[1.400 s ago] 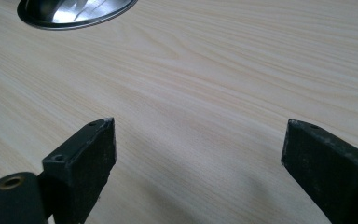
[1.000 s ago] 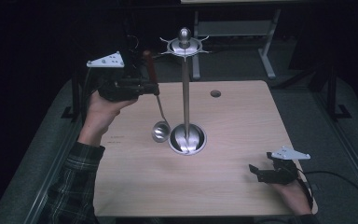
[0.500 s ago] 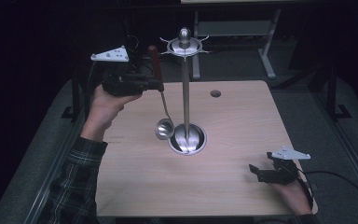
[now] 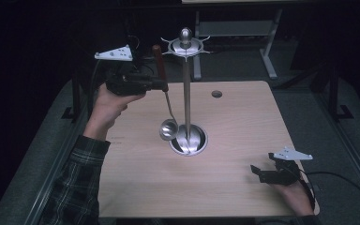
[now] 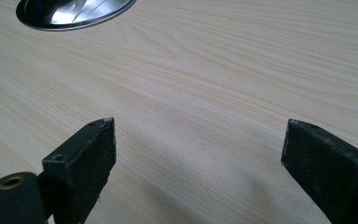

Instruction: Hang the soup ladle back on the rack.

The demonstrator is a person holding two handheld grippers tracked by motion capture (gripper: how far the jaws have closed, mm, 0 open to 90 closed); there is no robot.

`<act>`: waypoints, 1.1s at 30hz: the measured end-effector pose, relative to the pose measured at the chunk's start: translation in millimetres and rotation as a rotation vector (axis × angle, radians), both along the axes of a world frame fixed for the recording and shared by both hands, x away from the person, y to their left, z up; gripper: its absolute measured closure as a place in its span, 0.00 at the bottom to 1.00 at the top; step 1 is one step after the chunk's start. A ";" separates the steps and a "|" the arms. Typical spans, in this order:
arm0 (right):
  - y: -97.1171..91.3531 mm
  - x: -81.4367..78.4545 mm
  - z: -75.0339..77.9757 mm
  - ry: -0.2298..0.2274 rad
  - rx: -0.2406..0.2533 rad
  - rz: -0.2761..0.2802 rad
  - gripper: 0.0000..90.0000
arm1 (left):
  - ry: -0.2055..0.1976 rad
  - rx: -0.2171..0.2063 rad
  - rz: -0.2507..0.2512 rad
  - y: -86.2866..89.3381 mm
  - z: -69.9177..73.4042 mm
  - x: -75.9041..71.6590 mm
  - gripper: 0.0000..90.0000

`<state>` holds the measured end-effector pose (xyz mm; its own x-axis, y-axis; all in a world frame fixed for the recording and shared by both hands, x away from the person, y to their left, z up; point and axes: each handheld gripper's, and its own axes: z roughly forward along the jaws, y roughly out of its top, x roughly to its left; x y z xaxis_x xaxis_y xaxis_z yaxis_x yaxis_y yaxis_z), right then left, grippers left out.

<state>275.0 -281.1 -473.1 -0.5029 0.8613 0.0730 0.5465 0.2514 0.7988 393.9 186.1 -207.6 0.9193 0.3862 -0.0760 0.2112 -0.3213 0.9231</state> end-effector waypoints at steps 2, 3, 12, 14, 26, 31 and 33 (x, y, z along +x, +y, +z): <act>0.0 0.1 -0.1 -0.001 -0.001 0.001 0.11 | 0.002 0.007 0.002 -0.9 0.1 0.7 0.82; 0.1 0.1 -0.1 -0.001 -0.001 0.001 0.11 | 0.003 0.010 0.003 -1.4 0.1 1.3 0.82; -0.2 -0.2 0.2 -0.001 0.000 0.001 0.11 | 0.015 0.016 -0.024 -11.2 -4.6 5.8 0.82; -0.3 -0.2 0.3 0.000 0.000 0.001 0.11 | 0.015 0.012 -0.027 -13.3 -4.8 6.3 0.82; -0.6 -0.2 0.1 -0.005 -0.002 0.006 0.11 | 0.009 0.007 -0.023 -15.0 -9.9 6.9 0.80; -0.9 -0.7 0.1 -0.001 0.001 0.000 0.11 | 0.016 0.030 0.001 -6.7 -14.8 4.1 0.68; -0.9 -0.6 0.3 -0.007 -0.004 0.006 0.11 | 0.021 0.046 0.016 -2.9 -19.1 1.6 0.63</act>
